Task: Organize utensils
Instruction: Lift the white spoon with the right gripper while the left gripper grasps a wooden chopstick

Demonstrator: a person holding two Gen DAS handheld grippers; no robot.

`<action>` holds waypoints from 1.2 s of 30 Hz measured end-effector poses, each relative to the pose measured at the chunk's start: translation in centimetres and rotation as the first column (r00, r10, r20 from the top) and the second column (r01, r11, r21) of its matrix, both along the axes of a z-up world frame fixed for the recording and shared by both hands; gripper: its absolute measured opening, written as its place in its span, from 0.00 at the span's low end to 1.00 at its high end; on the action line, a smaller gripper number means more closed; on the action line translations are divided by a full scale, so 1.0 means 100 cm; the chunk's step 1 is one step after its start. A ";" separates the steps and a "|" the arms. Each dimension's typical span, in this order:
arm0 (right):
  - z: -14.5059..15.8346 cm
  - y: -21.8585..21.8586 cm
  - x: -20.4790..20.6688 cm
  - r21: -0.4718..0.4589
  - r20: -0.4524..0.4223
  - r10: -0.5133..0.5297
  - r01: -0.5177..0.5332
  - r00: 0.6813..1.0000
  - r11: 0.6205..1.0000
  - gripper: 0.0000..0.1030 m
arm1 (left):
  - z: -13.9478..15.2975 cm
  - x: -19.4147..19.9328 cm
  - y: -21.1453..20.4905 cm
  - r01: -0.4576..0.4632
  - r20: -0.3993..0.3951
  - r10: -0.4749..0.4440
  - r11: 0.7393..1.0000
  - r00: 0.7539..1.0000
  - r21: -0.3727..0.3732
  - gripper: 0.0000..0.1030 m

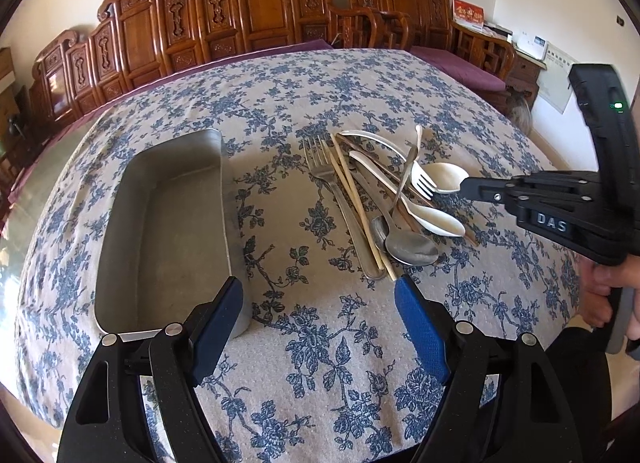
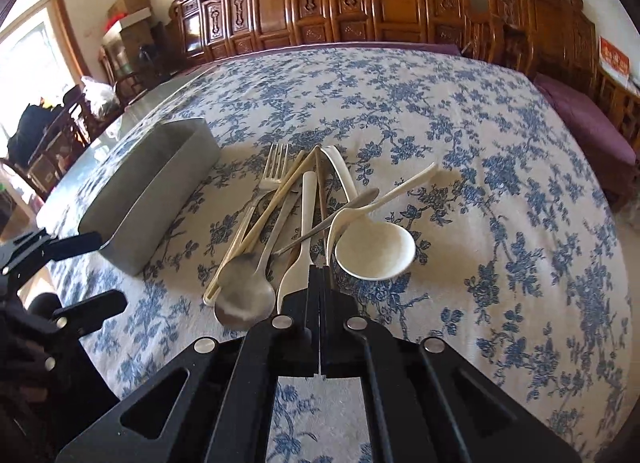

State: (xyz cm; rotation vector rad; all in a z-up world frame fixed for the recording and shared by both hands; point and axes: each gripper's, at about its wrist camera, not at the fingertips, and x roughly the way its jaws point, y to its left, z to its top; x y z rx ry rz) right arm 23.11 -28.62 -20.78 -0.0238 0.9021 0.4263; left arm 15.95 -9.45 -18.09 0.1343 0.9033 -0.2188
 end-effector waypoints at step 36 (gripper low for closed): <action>0.012 -0.017 0.003 -0.007 0.035 -0.013 0.013 0.999 1.000 0.02 | -0.035 0.098 -0.040 0.021 -0.139 -0.031 0.997 0.990 -0.069 0.30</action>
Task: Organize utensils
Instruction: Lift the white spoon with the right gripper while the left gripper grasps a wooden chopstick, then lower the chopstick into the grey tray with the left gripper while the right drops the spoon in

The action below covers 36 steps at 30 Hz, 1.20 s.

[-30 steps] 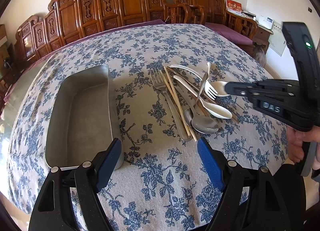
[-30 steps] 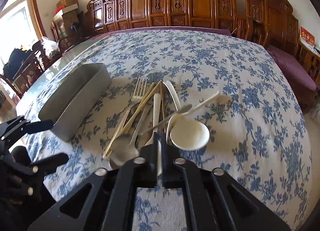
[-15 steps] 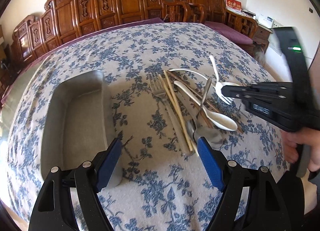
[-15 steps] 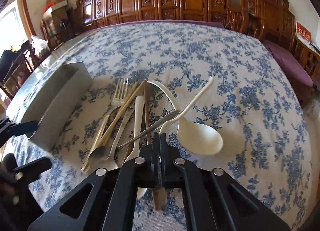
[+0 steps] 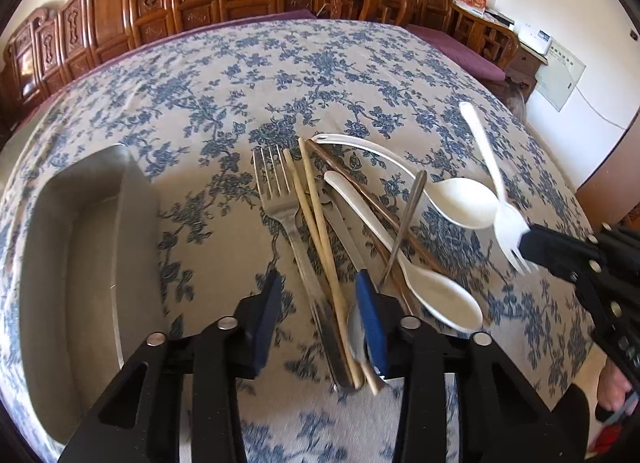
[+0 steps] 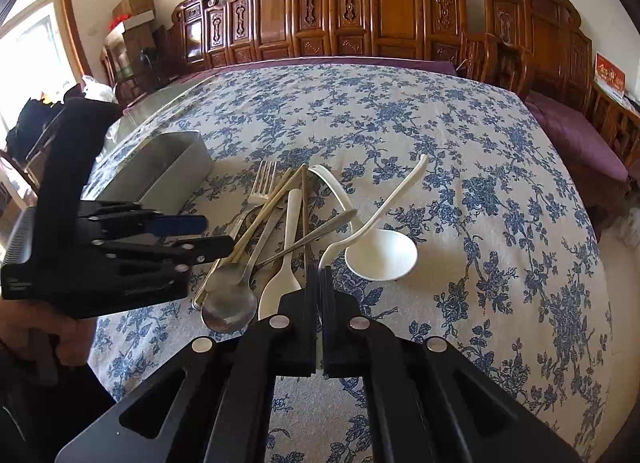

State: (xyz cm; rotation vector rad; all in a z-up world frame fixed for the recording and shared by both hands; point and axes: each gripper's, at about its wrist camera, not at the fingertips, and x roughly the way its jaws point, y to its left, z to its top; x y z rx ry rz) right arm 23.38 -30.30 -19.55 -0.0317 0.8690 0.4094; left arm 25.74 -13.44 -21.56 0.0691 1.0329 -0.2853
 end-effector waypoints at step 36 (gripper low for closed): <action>0.043 0.055 -0.023 0.016 0.084 0.101 -0.103 0.991 0.995 0.02 | 0.063 -0.036 0.074 -0.041 0.117 0.043 0.999 0.992 -0.019 0.04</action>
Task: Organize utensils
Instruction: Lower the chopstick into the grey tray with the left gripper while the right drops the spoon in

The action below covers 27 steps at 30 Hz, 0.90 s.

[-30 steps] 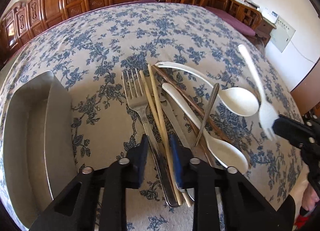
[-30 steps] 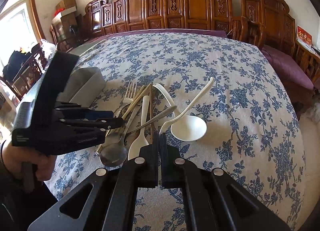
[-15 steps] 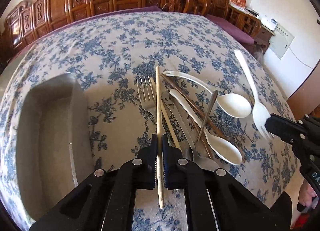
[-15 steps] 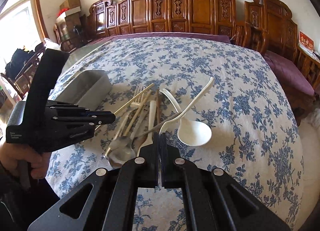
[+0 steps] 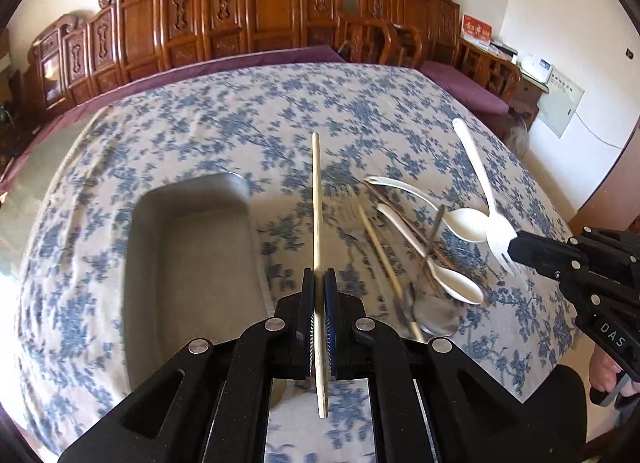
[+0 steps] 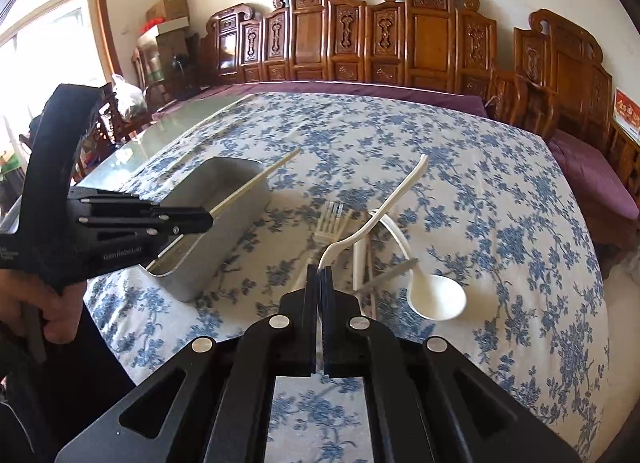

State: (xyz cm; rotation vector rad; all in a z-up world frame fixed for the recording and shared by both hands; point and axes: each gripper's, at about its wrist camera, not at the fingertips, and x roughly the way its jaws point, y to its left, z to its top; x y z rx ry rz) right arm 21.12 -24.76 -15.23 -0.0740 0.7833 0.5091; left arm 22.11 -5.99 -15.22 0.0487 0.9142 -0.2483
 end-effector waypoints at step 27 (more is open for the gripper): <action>0.003 0.111 0.001 0.059 -0.044 0.111 -0.108 0.993 0.992 0.02 | -0.039 0.009 0.106 -0.142 -0.055 0.140 0.989 0.989 -0.036 0.04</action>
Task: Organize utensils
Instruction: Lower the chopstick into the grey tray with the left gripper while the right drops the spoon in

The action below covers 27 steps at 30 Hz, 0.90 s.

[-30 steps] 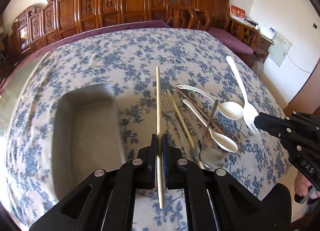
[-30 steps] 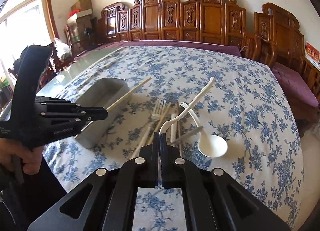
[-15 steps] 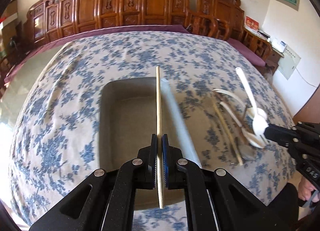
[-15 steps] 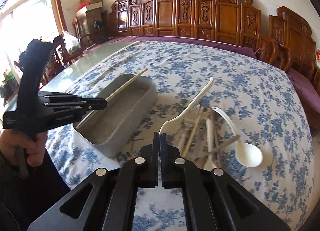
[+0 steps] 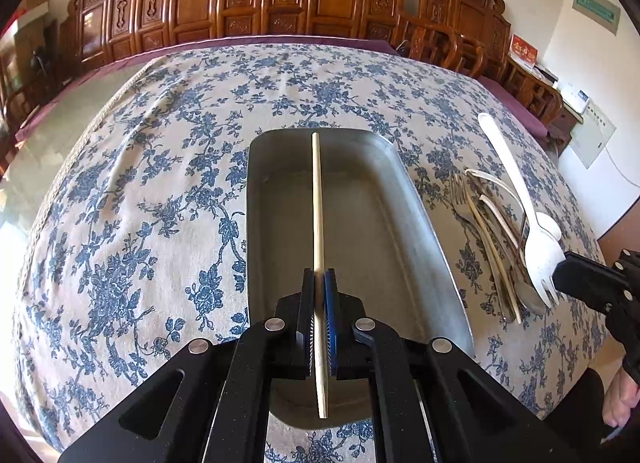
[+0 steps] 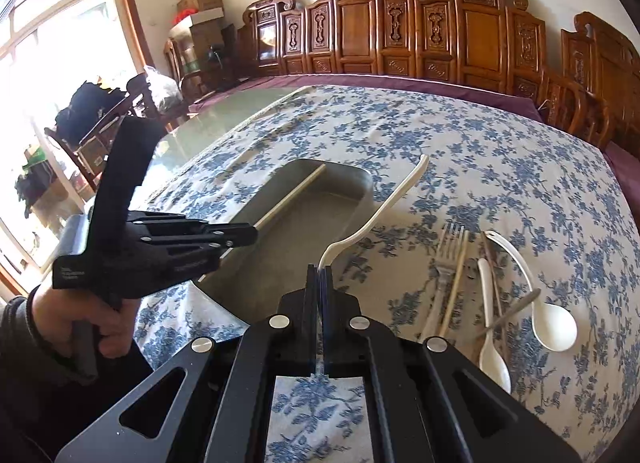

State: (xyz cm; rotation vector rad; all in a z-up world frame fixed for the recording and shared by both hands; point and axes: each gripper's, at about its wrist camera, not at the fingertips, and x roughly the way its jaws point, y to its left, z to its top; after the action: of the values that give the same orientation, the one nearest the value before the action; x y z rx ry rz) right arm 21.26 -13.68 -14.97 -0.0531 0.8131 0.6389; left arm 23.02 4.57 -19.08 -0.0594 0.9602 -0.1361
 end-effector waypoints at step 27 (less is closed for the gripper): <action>-0.024 0.067 0.008 -0.053 -0.059 0.123 -0.127 0.991 0.991 0.02 | 0.026 -0.001 0.037 -0.067 0.058 0.068 0.998 0.996 -0.015 0.04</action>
State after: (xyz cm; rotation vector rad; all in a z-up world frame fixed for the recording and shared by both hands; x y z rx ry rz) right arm 22.10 -6.96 -17.39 -0.1388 0.8868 0.7384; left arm 22.94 8.24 -16.46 -0.0994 0.8979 -0.0811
